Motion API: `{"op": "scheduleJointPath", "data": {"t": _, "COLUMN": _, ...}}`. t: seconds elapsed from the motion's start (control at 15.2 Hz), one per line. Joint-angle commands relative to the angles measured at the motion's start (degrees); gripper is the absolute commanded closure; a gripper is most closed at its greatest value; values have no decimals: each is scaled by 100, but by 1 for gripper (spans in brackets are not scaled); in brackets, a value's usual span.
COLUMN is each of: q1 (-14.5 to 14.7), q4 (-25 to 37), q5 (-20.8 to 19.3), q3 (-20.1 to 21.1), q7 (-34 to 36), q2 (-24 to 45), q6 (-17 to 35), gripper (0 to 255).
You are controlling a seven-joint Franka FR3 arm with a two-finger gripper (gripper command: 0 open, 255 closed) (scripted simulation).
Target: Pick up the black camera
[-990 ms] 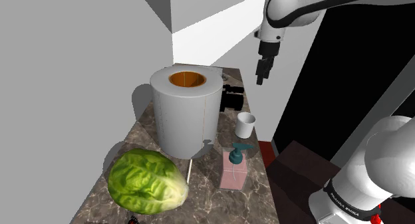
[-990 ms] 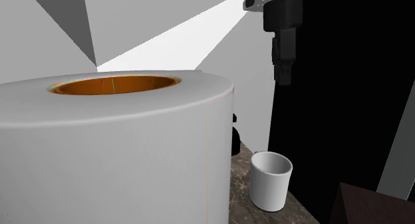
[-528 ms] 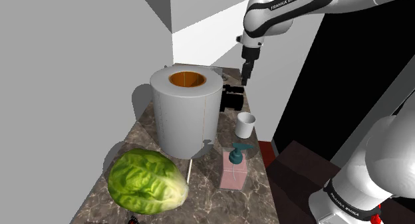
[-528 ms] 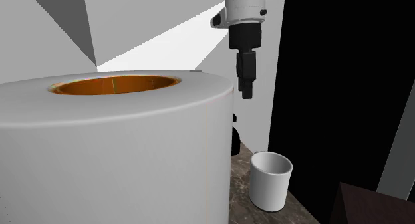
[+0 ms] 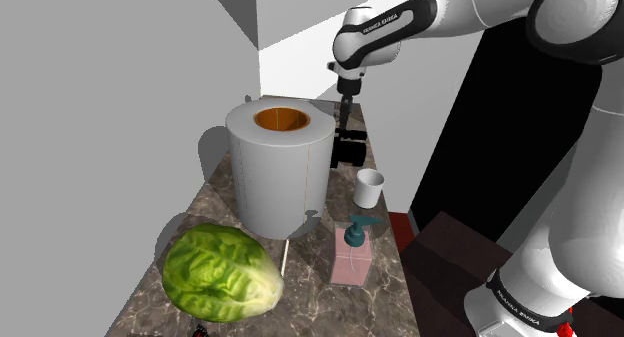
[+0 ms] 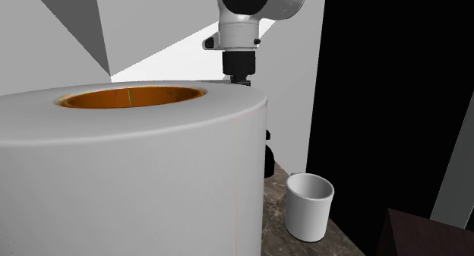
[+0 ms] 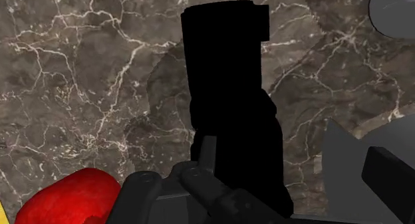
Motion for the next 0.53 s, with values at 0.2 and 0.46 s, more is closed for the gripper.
{"op": "scheduleJointPath", "data": {"t": 0.2, "q1": -61, "q4": 1124, "q5": 148, "q3": 197, "q7": -613, "q2": 987, "q6": 51, "gripper": 0}}
{"op": "scheduleJointPath", "data": {"t": 0.46, "q1": -81, "q4": 1354, "q5": 180, "q3": 261, "q7": -751, "q2": 1293, "q6": 173, "gripper": 0}}
